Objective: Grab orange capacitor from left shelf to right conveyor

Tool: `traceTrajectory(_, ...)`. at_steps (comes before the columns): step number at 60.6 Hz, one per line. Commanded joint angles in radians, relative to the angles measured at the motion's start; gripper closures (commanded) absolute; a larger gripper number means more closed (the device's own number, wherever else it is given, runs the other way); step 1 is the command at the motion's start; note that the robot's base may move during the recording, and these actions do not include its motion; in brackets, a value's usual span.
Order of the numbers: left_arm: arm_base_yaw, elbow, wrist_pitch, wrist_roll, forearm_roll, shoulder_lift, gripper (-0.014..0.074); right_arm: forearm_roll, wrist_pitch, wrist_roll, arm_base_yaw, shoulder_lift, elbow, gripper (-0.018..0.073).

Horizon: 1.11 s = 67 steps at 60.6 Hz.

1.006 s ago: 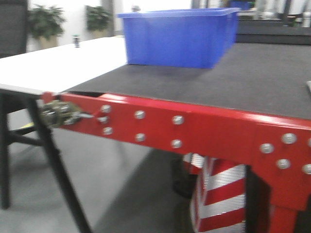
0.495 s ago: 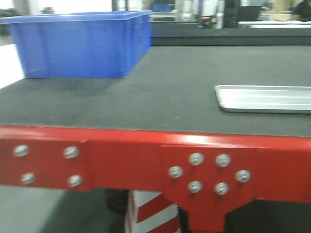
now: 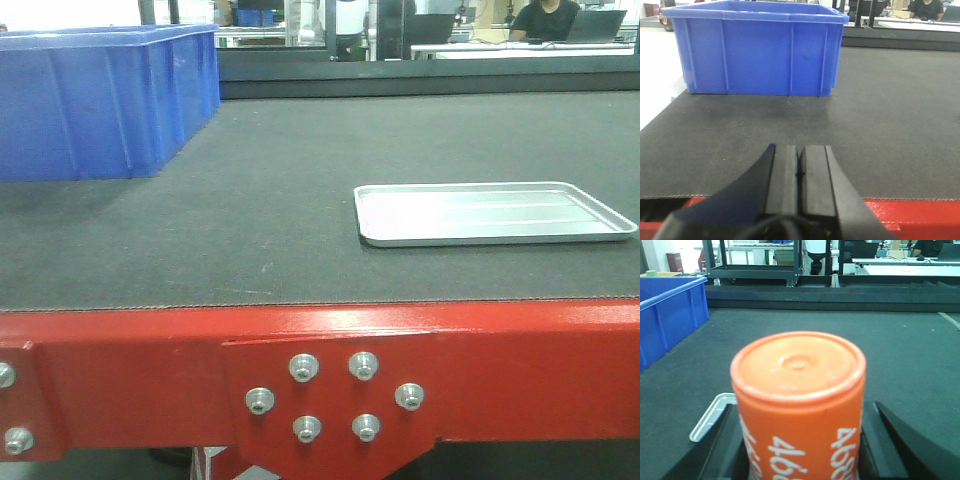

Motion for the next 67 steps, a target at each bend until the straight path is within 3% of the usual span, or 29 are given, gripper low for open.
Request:
traceTrajectory(1, 0.003, -0.003, -0.088, -0.001, -0.002, -0.013, 0.0723, -0.014, -0.094, -0.009, -0.002, 0.012, -0.028, 0.046)
traceTrajectory(50, 0.003, -0.003, -0.088, -0.001, -0.002, -0.011, 0.0723, -0.014, -0.095, -0.009, -0.002, 0.012, -0.028, 0.046)
traceTrajectory(67, 0.003, -0.003, -0.088, -0.001, -0.002, -0.011, 0.0723, -0.014, -0.269, -0.009, -0.002, 0.127, -0.04, 0.046)
